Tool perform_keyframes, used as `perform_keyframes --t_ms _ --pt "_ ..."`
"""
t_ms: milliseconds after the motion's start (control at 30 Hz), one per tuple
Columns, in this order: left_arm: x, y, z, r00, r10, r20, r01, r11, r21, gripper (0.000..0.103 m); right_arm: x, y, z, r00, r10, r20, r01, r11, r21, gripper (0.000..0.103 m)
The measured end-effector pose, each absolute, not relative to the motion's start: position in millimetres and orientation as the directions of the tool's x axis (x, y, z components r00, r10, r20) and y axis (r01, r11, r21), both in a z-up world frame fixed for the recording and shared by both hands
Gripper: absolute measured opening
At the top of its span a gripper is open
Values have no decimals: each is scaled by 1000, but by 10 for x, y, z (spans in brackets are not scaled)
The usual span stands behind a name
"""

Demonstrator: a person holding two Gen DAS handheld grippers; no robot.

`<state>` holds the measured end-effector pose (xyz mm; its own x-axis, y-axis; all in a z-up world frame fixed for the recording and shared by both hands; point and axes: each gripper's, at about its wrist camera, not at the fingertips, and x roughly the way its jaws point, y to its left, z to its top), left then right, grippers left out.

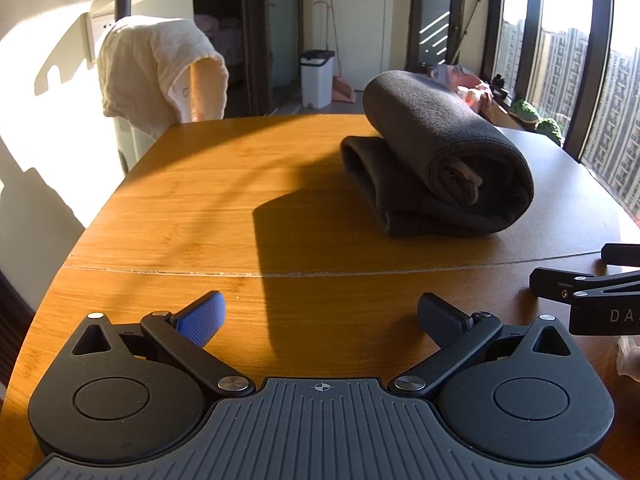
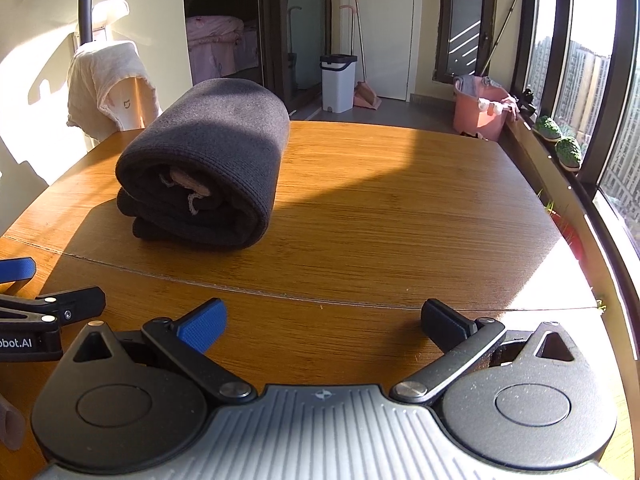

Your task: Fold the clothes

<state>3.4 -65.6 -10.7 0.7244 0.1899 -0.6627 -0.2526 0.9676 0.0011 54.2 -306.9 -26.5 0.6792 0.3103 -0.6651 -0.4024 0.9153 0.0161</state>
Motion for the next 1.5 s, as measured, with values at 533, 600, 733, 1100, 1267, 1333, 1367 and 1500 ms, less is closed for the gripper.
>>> perform_keyframes --t_ms 533,600,733,1100,1267,1333,1367,1500 --pt "21 -563 -2 735 75 -674 -196 975 -105 103 535 -3185 -253 674 333 -659 -425 905 22 103" --pt "-87 -502 190 796 -38 -604 -163 947 -275 103 534 -3167 -255 676 328 -660 -423 906 16 103" --pt "3 -666 606 874 -9 -487 -132 958 -253 103 502 -3217 -221 692 339 -637 -416 909 31 103" --pt "717 -612 335 799 29 -600 -144 979 -143 72 1147 -3160 203 672 547 -500 -457 837 301 103" --pt "691 -504 255 799 25 -601 -148 977 -156 85 1269 -2898 70 672 477 -566 -407 877 256 103" --pt "709 -453 230 803 23 -596 -146 976 -159 85 1297 -2888 57 672 469 -573 -397 881 256 103" --pt "718 -427 218 804 22 -594 -145 976 -161 86 1311 -2882 51 673 465 -576 -392 884 256 103" --pt "809 -377 145 816 32 -577 -149 976 -157 92 1367 -2861 25 673 449 -588 -371 893 256 103"
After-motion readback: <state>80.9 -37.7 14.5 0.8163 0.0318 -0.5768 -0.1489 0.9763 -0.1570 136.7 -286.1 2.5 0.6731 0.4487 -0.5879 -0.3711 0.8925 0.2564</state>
